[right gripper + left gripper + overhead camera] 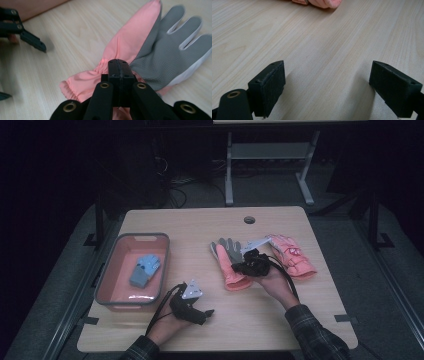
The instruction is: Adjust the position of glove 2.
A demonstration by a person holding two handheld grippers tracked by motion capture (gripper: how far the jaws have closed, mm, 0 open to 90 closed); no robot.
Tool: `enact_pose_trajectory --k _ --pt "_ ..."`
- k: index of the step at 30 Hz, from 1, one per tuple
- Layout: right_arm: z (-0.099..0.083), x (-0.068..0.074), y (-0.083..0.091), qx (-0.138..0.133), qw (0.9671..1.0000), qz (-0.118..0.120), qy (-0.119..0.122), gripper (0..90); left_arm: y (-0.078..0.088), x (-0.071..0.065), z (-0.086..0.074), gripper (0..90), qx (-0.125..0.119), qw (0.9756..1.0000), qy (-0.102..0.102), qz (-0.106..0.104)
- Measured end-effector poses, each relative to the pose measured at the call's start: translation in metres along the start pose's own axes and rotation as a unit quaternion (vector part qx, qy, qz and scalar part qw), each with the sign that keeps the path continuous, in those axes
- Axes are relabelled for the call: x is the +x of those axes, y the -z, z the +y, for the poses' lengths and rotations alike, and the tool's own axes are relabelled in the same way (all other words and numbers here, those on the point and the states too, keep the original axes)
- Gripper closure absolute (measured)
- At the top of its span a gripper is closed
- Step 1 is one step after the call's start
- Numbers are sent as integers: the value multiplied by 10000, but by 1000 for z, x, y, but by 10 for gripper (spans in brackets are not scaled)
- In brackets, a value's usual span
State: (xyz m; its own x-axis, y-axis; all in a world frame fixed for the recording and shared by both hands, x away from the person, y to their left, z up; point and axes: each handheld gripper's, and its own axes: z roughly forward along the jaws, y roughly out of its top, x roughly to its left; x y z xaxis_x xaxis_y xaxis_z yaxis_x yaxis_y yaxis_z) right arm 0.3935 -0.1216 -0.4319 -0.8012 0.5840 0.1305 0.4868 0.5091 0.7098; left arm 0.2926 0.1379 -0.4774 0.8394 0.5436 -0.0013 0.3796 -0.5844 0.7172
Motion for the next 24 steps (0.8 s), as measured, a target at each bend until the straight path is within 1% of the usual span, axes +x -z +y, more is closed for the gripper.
enact_pose_trajectory --k 1,2,3,5,7,9,10,12,13,14,15,17,18,21,24 --pt "-1 0 -2 20 10000 10 28 900 0 0 0 126 4 10000 5 7" --pt "-2 0 -2 42 10000 28 -16 900 0 0 0 126 4 10000 4 8" --pt "-3 0 -1 32 10000 46 11 900 0 0 0 126 4 10000 4 8" --pt "-5 1 1 69 9999 94 -26 900 0 0 0 126 0 10000 10 12" --pt "-8 2 3 90 9999 129 38 900 0 0 0 126 1 10000 9 13" --pt "-10 4 6 121 9998 142 41 900 0 0 0 126 0 10000 8 13" --pt "-15 6 12 185 9995 188 147 900 0 0 0 126 2 10000 4 15" --pt "-16 7 14 195 9995 220 126 900 0 0 0 126 6 10000 -8 19" --pt "-21 9 21 248 9992 274 147 900 0 0 0 126 2 10000 6 14" --pt "-21 9 21 248 9992 274 147 900 0 0 0 126 2 10000 6 14" --pt "-26 10 27 260 9990 317 189 900 0 0 0 126 -15 10000 30 8" --pt "-28 11 30 266 9988 351 199 900 0 0 0 126 -16 10000 32 9" --pt "-32 11 33 266 9986 396 222 900 0 0 0 126 -15 10000 14 14" --pt "-42 12 43 296 9984 418 258 900 0 0 0 126 -18 10000 4 20" --pt "-52 11 55 318 9982 444 238 900 0 0 0 126 -16 10000 3 25"
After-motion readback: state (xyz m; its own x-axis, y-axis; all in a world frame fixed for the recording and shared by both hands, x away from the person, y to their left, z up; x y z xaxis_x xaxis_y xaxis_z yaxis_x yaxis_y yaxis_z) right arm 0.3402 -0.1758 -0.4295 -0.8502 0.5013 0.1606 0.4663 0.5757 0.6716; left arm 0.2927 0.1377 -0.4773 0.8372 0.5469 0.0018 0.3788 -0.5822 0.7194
